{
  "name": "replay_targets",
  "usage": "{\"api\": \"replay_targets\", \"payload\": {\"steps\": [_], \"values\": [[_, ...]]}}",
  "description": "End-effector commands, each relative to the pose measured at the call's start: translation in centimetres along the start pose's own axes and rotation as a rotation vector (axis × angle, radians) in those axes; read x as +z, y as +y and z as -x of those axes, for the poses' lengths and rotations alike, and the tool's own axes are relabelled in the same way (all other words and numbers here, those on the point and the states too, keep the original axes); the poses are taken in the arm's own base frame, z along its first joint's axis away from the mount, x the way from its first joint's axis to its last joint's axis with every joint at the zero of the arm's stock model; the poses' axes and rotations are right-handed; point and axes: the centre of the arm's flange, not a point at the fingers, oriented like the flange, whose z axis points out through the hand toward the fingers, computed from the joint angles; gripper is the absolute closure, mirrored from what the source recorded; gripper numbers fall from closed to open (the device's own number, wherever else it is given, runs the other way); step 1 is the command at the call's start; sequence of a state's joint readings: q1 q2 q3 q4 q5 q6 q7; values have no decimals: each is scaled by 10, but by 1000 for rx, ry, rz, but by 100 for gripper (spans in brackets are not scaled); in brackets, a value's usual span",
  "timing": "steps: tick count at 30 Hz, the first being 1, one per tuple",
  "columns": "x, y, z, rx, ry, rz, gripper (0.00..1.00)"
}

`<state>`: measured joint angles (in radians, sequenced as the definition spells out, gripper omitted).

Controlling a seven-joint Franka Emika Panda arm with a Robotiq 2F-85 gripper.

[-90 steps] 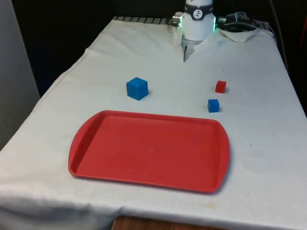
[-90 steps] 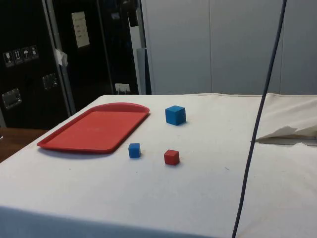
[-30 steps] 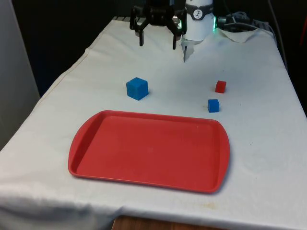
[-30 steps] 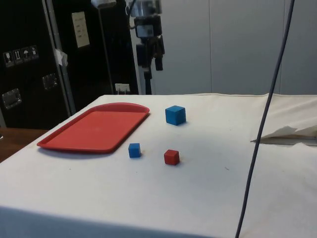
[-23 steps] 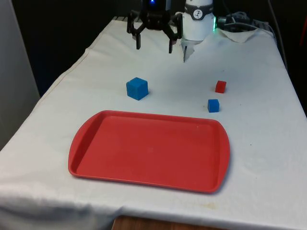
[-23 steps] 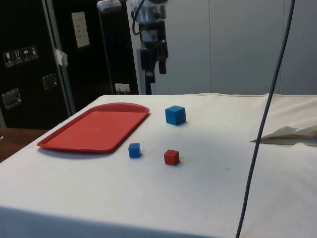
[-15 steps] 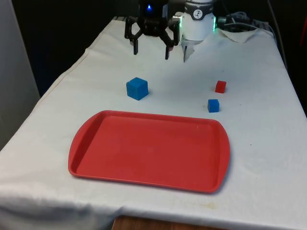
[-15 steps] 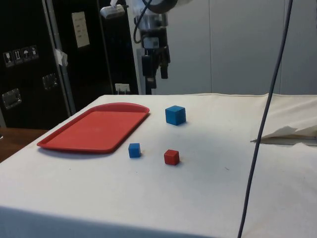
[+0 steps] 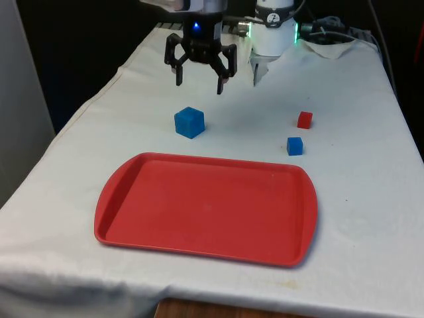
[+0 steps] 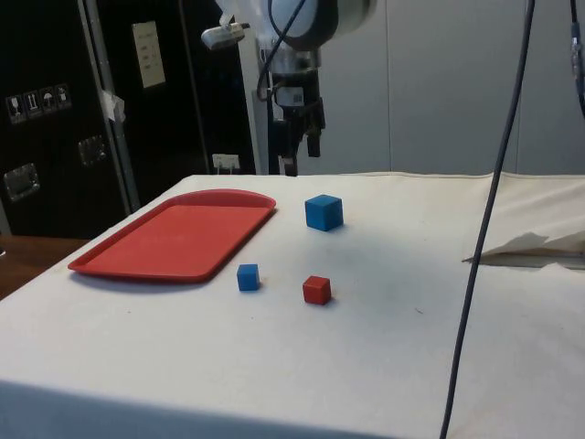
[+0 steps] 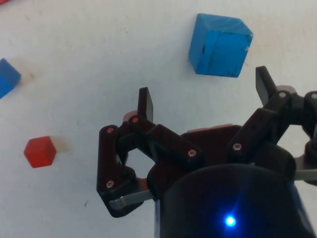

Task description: Pick up the largest block and place it onto the tray.

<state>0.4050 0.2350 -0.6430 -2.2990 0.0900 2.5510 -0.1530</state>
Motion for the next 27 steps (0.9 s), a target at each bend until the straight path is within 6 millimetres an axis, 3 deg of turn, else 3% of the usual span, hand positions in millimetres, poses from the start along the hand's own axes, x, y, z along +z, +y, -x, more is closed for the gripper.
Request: {"api": "replay_targets", "payload": {"steps": [1,11,27], "values": [[2,3,3,4,10,-2,0],[19,9,18,22,35,7,0],[41,6,23,60,41,10,0]]}}
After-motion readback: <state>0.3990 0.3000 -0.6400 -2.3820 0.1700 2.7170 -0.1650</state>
